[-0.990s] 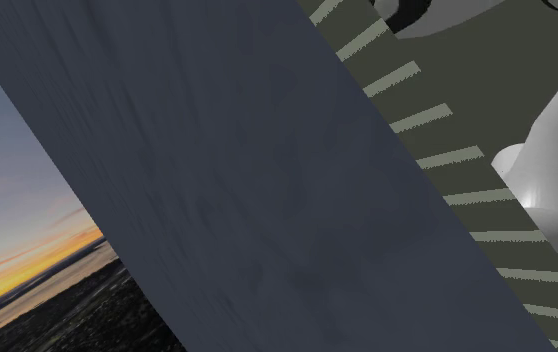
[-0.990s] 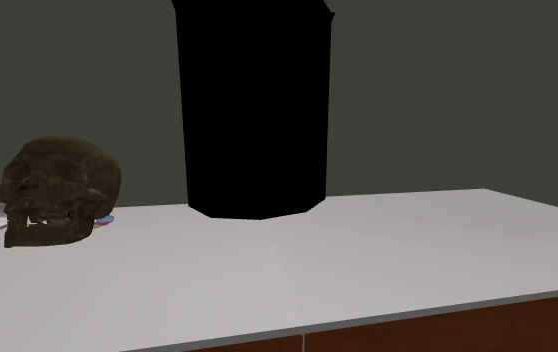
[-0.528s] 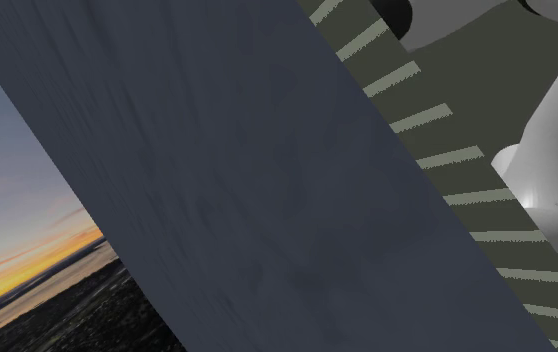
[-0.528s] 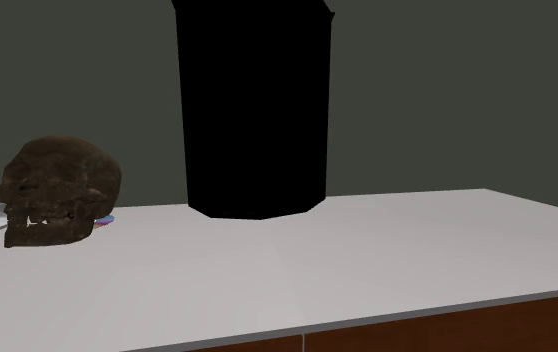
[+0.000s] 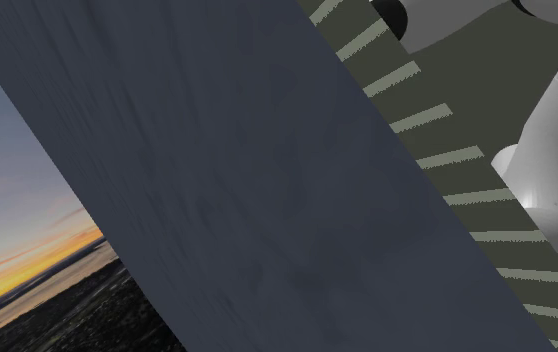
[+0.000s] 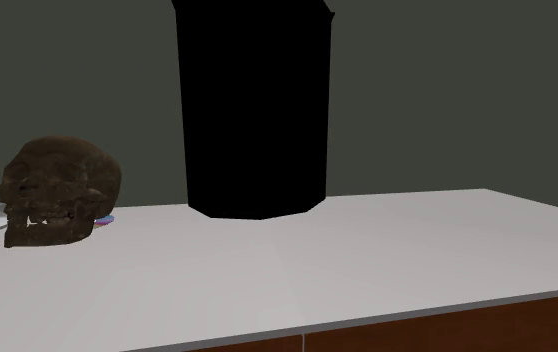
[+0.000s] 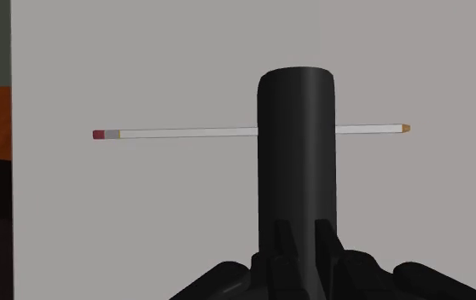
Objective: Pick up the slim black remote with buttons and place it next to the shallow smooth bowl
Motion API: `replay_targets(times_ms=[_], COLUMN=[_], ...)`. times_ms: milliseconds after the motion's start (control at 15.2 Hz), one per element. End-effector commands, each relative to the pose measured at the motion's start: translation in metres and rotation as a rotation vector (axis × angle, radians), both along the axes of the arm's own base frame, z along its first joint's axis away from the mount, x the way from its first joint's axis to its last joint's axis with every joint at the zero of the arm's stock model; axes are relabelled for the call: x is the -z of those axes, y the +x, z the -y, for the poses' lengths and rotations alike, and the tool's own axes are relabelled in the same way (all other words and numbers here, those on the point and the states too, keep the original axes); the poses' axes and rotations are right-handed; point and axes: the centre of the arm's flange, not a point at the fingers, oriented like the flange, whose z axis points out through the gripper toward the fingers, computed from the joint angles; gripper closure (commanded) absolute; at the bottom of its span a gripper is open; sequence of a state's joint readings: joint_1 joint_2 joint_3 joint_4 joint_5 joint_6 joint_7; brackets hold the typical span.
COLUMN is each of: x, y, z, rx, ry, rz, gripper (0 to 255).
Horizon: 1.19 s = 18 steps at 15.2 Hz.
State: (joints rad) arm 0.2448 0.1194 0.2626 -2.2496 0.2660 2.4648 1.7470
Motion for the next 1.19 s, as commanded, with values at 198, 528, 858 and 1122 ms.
replay_targets(times_ms=[198,528,858,1122], x=[0.002,-0.023,-0.046,-0.046], y=[0.000,0.000,0.000,0.000], z=[0.001,0.006,0.012,0.012], rx=[0.001,0.001,0.001,0.001], ry=[-0.001,-0.001,-0.001,-0.001], rz=[-0.003,-0.003,-0.003,-0.003], gripper=[0,0,0,0])
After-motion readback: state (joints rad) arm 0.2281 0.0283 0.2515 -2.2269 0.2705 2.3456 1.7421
